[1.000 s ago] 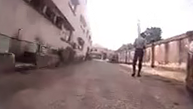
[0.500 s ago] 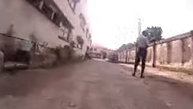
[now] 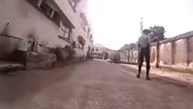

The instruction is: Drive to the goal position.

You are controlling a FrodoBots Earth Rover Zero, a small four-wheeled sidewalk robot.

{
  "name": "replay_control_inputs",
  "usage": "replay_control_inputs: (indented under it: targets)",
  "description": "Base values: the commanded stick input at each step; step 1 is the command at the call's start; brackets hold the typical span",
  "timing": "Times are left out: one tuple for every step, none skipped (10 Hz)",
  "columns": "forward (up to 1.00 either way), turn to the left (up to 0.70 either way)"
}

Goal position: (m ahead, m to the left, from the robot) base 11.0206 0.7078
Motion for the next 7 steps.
replay_control_inputs:
  targets:
    - [0.7,0.01]
    - [0.7,0.01]
    - [0.7,0.01]
    - [0.7,0.01]
    - [0.7,0.01]
    - [0.7,0.01]
    - [0.7,0.01]
